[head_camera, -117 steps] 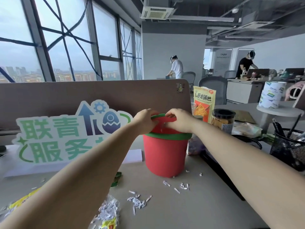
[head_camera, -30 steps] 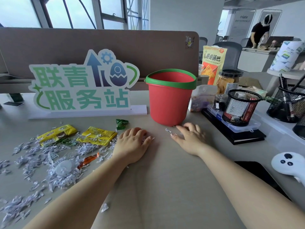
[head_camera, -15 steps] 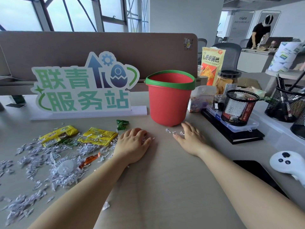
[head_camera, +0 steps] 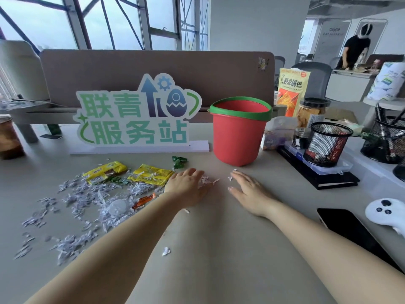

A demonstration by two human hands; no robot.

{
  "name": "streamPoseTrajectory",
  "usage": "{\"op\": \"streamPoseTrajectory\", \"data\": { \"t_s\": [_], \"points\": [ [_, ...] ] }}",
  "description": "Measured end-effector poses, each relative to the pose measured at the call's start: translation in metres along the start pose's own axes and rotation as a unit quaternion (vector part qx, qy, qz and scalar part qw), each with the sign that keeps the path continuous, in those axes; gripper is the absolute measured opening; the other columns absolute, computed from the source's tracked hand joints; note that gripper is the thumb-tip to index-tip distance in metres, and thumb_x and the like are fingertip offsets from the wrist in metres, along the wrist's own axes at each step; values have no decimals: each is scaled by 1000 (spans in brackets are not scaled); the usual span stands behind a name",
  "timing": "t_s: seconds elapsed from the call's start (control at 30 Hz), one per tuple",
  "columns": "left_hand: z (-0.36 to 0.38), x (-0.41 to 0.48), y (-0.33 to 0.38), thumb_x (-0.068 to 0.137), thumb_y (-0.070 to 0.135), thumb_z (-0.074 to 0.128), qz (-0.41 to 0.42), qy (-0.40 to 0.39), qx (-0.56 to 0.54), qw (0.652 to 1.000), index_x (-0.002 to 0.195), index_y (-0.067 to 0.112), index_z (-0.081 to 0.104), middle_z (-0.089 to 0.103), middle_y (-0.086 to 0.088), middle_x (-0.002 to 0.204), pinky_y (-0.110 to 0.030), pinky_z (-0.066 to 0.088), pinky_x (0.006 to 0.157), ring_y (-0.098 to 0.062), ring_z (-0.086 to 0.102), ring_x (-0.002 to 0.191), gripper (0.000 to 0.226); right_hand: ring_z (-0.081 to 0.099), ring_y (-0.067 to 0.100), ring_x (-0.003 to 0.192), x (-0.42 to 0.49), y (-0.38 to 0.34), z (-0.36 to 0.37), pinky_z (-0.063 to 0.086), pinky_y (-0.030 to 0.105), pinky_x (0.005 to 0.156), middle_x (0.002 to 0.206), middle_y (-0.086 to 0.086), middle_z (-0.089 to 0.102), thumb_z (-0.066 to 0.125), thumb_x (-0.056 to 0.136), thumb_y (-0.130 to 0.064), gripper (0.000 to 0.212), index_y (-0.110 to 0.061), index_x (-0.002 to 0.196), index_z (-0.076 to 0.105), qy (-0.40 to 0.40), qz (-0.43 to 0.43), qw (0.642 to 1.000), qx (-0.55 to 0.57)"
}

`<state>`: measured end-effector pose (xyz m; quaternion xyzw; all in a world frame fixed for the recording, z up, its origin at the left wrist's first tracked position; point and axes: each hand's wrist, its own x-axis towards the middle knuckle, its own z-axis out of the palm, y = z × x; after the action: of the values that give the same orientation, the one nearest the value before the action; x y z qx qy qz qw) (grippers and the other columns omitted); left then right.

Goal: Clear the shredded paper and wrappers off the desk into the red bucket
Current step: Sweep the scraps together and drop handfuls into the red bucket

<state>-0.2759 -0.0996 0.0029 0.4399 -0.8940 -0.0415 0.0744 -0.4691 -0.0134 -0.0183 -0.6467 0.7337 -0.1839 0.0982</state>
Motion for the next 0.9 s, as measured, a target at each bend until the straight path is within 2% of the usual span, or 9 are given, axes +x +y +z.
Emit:
{"op": "streamPoseTrajectory", "data": {
  "t_s": [0.07,0.13,0.27,0.5,0.57,0.63,0.7,0.77,0.9],
  "points": [
    [-4,-9,-9,89,58,35,-4,4,-4,1000,139,30,30,27,-2,152,-40,24,113,-28,32,137,57,15,16,145,6,-3,-1,12,30,118,158,0,16,40,94,-42,60,-17,146,22,15,26,999,14],
    [-7,-17,-19,89,58,36,-9,8,-17,1000,142,31,26,19,-2,156,-41,21,115,-28,27,140,60,13,20,146,13,-6,-2,11,32,118,159,0,11,38,94,-45,64,-17,147,18,-5,54,999,1],
    [-10,-33,-41,90,54,39,-2,25,-57,998,144,29,23,20,4,156,-40,26,113,-26,27,140,62,8,18,147,22,-16,2,9,32,117,159,3,8,31,93,-53,70,-14,148,11,-21,81,994,-74],
    [-10,-65,-74,89,55,41,-23,65,-81,994,141,26,32,33,2,151,-37,32,112,-23,35,137,61,12,13,146,6,-56,16,10,28,118,158,-3,15,35,94,-47,63,-20,147,16,-52,-37,997,-51],
    [-12,-75,-78,91,48,45,-30,77,-99,992,140,22,36,36,0,149,-38,37,108,-24,41,133,56,15,14,145,1,-69,22,14,29,117,157,-1,18,38,92,-50,65,-21,147,17,-49,-52,997,-36],
    [-16,-86,-83,89,52,43,-27,97,-97,990,139,21,39,38,0,148,-37,38,106,-24,43,131,58,19,15,144,-2,-79,26,17,29,117,157,1,21,41,90,-52,69,-20,146,19,-40,-52,998,-2],
    [-20,-98,-89,83,61,34,-39,102,-68,992,140,26,35,35,2,150,-37,33,110,-24,37,135,67,19,17,144,-2,-86,27,16,30,117,157,3,20,44,89,-51,71,-19,146,18,-43,-55,997,30],
    [-21,-110,-98,81,70,30,-90,77,-34,992,142,33,28,24,4,155,-39,21,115,-23,25,142,72,10,19,146,1,-91,29,8,30,117,158,5,12,44,89,-52,74,-16,147,14,-52,-51,997,38],
    [-15,-134,-117,61,91,16,-183,29,-23,982,144,39,13,7,1,159,-45,5,120,-25,6,146,98,2,19,147,14,-101,34,4,33,119,159,4,2,31,81,-73,94,-14,148,4,-71,1,997,-20]
  ]
}}
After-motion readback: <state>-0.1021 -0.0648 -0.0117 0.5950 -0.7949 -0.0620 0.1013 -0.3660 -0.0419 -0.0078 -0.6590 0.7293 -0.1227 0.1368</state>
